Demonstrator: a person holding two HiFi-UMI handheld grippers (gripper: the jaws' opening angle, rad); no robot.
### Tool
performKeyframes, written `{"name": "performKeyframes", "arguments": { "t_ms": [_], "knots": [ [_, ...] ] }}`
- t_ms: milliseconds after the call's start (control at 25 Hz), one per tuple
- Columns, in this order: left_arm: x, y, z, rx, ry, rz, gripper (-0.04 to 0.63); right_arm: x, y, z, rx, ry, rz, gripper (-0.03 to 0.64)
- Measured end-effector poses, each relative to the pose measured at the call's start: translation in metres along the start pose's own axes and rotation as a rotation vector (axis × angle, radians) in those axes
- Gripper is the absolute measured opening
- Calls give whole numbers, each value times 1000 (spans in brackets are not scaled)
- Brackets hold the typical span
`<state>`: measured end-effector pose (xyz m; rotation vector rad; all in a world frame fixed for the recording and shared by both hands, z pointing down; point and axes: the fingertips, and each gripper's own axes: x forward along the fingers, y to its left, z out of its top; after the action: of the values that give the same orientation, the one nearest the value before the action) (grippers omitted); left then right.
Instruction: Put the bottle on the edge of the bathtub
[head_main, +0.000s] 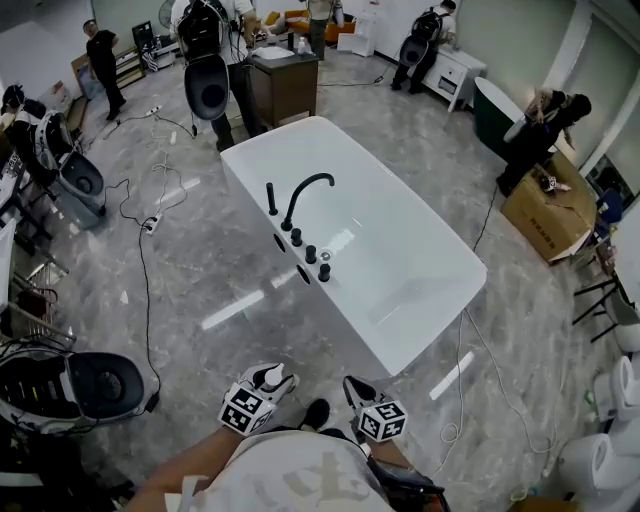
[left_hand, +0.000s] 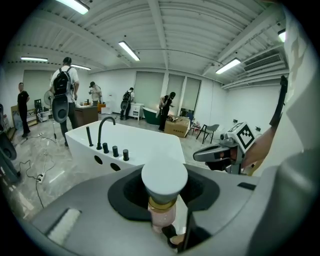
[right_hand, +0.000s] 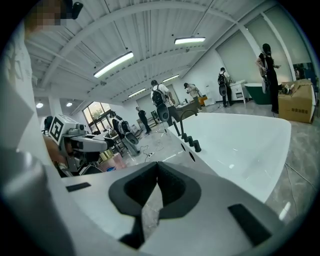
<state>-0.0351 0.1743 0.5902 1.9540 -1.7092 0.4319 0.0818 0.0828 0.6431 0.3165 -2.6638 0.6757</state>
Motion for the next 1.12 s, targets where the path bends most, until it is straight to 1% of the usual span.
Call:
{"name": "performKeyframes", "arguments": {
  "t_ms": [280, 480, 760, 1120],
  "knots": [
    [29, 4, 39, 45, 0, 6, 138, 18, -26, 23, -3, -5, 42, 6],
    [47, 4, 51, 35, -5, 21, 138, 19, -41, 30, -12, -5, 61, 6],
    [63, -5, 67, 59, -7, 11, 138, 10, -60, 30, 6, -8, 48, 6],
    [83, -1, 77, 75, 4, -15, 138, 8, -82, 35, 28, -17, 17, 6]
  ]
}}
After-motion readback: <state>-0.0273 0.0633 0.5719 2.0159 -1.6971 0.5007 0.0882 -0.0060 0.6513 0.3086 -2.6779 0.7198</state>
